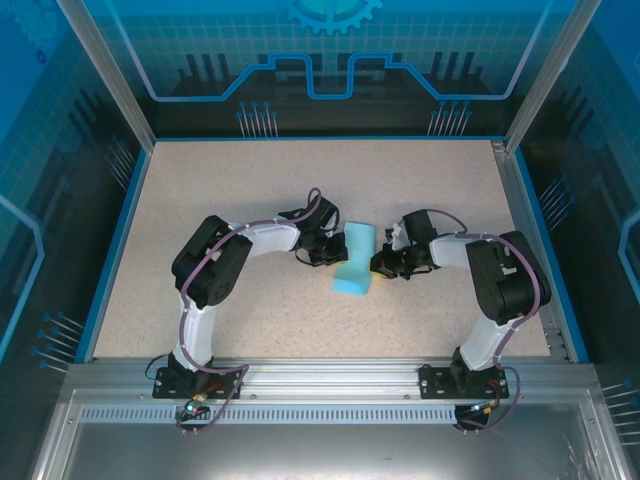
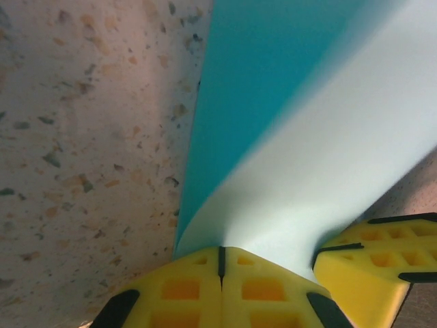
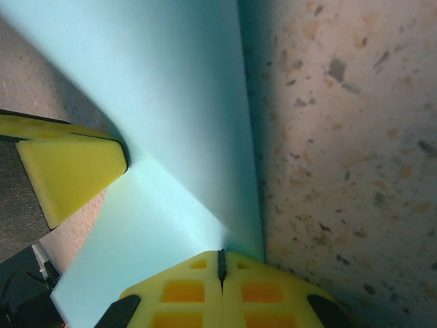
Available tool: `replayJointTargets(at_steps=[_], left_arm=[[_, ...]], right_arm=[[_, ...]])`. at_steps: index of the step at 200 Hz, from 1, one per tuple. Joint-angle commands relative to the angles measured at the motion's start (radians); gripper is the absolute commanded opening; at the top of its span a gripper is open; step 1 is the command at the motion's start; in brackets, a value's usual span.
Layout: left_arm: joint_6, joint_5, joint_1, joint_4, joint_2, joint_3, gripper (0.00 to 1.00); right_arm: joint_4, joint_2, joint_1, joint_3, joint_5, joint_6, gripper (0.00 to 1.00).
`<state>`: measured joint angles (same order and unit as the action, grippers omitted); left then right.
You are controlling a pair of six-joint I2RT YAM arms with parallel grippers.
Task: Fold a paper plane with a square sheet of paper (pick it up from the middle)
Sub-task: Fold the square sheet of paper in half at the center of the table.
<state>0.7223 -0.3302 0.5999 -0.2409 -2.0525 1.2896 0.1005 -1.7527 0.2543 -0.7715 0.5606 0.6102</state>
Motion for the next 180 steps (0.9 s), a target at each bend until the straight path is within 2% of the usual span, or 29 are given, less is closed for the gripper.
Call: replayJointTargets(at_steps=[1, 25, 95, 180], left_arm=[[-0.032, 0.036, 0.007, -0.042, -0.030, -0.016, 0.00], [-0.033, 0.037, 0.007, -0.046, -0.029, -0.017, 0.00], [-0.033, 0.041, 0.006, -0.046, -0.026, -0.018, 0.00], [-0.034, 0.039, 0.007, -0.046, -0.029, -0.018, 0.00]], right_arm=[[0.006, -0.036, -0.010, 0.038, -0.045, -0.048, 0.03], [-0.013, -0.032, -0.012, 0.056, -0.051, -0.051, 0.03], [-0.157, 0.132, 0.013, 0.092, 0.116, 0.036, 0.05], [-0.208, 0.024, 0.015, 0.170, 0.096, 0.000, 0.05]])
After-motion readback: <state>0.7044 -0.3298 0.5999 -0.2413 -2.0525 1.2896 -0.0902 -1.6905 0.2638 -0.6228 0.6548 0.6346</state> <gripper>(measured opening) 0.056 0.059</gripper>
